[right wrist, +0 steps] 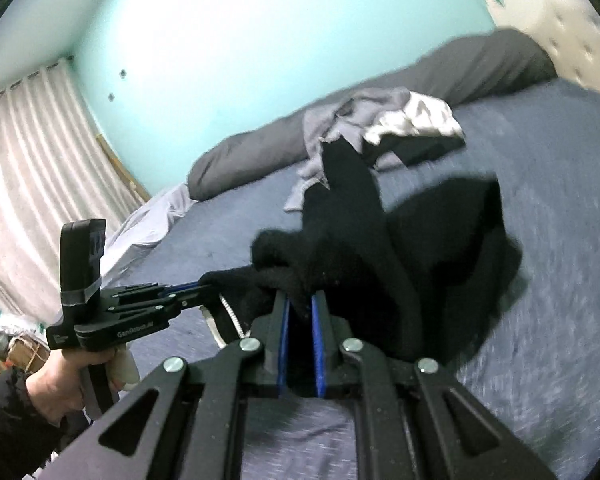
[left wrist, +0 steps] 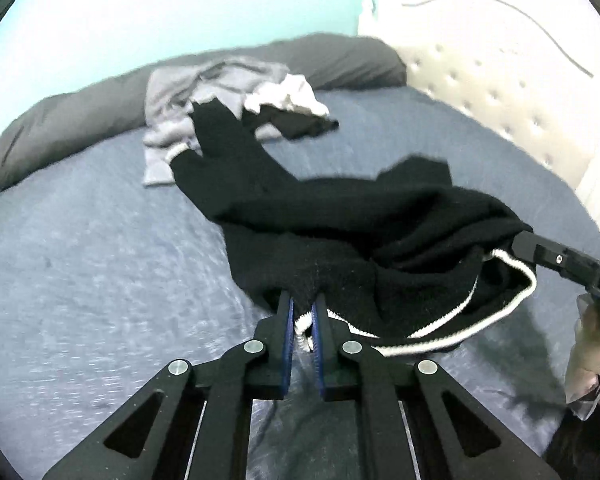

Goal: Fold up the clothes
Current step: 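Lift the hoodie with both grippers and spread it flat on the bed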

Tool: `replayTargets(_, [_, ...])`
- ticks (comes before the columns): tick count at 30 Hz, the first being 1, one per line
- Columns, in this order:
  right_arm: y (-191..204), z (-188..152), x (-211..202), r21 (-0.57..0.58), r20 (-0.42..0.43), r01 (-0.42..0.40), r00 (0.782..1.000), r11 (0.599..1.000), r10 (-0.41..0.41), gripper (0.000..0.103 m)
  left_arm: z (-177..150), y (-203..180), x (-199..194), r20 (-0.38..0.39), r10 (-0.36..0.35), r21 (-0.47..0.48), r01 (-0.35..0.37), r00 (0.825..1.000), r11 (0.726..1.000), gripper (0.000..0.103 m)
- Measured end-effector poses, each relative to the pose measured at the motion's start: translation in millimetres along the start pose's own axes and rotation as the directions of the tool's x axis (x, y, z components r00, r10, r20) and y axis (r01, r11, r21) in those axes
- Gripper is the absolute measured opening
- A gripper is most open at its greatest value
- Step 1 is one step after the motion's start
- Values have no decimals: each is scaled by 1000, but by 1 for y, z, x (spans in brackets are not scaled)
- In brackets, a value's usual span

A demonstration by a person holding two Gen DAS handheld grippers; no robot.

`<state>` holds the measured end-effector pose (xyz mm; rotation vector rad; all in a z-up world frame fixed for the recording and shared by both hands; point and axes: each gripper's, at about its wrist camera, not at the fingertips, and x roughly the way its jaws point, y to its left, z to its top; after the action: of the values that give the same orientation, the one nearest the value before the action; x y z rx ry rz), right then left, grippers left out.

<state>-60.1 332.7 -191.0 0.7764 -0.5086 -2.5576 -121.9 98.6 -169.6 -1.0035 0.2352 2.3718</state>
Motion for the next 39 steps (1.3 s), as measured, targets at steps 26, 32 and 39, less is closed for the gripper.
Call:
replayTargets(26, [105,102,-67,-150,-123,33,991,988,-52,10,30,28,-186,166,28,-89,-13,986,996,8])
replayTargets(32, [70,50,-22,-87,-274,88,956,992,-109,12,-10,32,-135,52,24,-118,-17,998,993,8])
replayTargets(39, [42,44,-19,-33,-283,153,946,988,-156,28,-27,32,-115,3,31,-104,-31,1000,994,8])
